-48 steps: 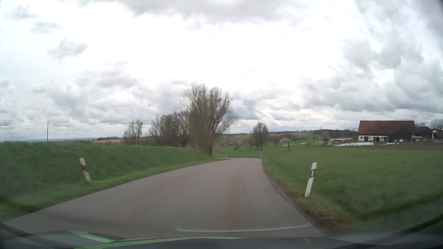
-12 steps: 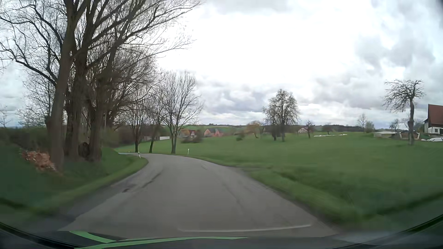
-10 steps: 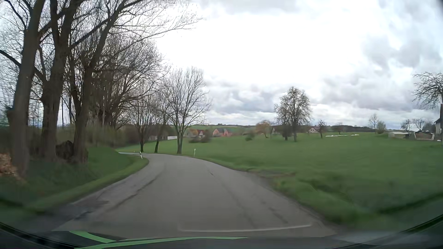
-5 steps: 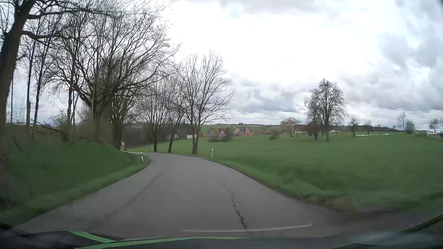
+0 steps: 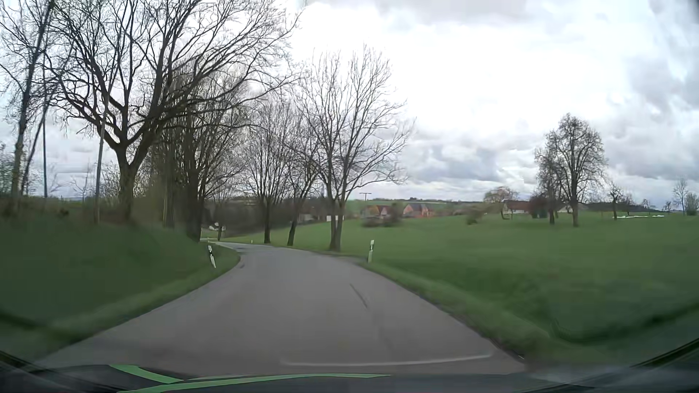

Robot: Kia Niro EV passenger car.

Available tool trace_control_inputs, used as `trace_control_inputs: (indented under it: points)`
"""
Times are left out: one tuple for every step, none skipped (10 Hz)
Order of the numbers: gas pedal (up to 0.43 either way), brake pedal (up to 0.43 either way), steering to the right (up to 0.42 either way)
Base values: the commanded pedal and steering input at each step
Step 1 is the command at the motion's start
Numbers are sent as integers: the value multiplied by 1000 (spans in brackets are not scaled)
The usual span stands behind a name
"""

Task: Follow the waypoints while adhering to traffic rules and regulations

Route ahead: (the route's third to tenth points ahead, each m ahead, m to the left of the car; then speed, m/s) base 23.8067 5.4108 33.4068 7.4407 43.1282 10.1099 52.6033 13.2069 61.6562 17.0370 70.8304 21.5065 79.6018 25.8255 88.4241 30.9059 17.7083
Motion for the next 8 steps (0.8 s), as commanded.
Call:
trace_control_inputs:
  points:
    - [20, 0, -45]
    - [28, 0, -44]
    - [39, 0, -40]
    - [39, 0, -38]
    - [39, 0, -38]
    - [67, 0, -38]
    - [67, 0, -38]
    - [67, 0, -38]
